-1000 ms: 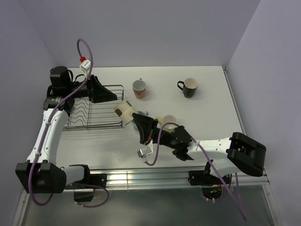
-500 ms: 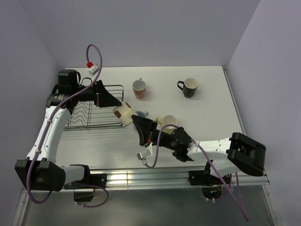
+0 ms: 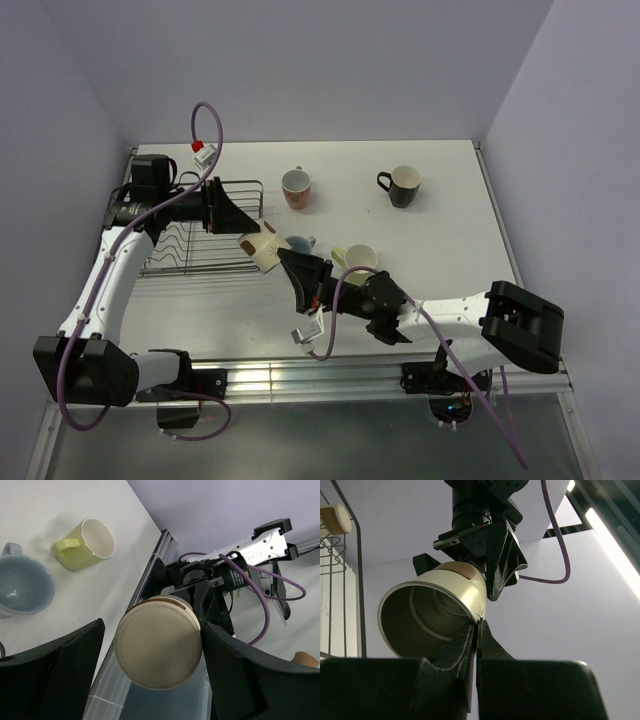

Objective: Load the cups into the dish rack

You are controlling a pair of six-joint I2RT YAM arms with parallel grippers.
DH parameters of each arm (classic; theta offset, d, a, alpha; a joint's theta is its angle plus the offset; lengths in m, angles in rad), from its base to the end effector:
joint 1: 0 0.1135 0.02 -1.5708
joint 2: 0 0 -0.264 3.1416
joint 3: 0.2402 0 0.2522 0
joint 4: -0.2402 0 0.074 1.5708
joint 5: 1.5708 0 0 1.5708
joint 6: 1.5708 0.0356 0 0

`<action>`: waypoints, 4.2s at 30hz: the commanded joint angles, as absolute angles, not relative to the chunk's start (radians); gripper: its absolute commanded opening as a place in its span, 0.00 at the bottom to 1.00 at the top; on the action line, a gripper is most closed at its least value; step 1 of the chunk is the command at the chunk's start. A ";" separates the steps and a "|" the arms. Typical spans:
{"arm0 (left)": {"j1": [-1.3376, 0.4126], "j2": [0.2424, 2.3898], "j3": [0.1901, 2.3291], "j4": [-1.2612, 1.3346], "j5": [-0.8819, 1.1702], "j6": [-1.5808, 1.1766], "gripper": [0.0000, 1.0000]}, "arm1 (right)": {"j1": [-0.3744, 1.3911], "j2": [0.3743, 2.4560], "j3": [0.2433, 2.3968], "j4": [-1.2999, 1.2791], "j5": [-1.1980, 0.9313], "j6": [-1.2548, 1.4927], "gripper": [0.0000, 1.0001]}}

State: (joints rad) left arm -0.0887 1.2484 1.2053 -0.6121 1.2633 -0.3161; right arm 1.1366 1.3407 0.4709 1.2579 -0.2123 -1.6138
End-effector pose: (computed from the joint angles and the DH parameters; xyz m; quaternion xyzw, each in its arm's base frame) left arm 0.2469 -0.0560 0.3616 0.1772 0.7489 -0.5906 0.2429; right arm 0.1044 0.2430 0.2632 -0.5609 0.0215 -0.1377 0.8161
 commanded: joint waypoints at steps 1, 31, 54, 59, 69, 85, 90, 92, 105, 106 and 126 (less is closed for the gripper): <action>-0.094 1.233 1.195 -0.621 1.321 -0.301 0.85 | 1.144 1.347 0.469 1.724 -0.225 -1.632 0.00; -0.094 1.207 1.141 -0.595 1.351 -0.322 0.64 | 1.144 1.350 0.463 1.704 -0.187 -1.661 0.00; 0.093 1.212 1.268 -0.620 1.292 -0.272 0.00 | 1.144 1.319 0.426 1.634 -0.128 -1.674 0.96; 0.195 1.235 1.417 -0.704 0.988 -0.160 0.00 | 1.144 1.229 0.468 1.401 0.068 -1.583 1.00; 0.219 1.250 1.517 -0.781 0.314 0.077 0.00 | 1.085 1.195 0.929 0.245 0.411 -0.966 1.00; 0.255 1.129 1.172 -0.509 -0.175 0.339 0.00 | 0.934 1.404 1.305 -0.245 0.353 -0.683 1.00; 0.271 1.086 1.068 -0.408 -0.183 0.382 0.00 | 0.933 1.420 1.330 -0.282 0.364 -0.675 1.00; 0.273 1.071 1.028 -0.388 -0.170 0.397 0.00 | 0.933 1.422 1.333 -0.287 0.374 -0.673 1.00; 0.287 1.127 0.974 -0.265 -0.146 0.422 0.00 | 0.933 1.424 1.333 -0.321 0.397 -0.667 1.00; 0.287 1.135 0.985 -0.267 -0.144 0.419 0.00 | 0.933 1.422 1.333 -0.321 0.397 -0.670 1.00; 0.299 1.210 0.953 -0.252 -0.072 0.373 0.00 | 0.933 1.425 1.322 -0.318 0.405 -0.693 1.00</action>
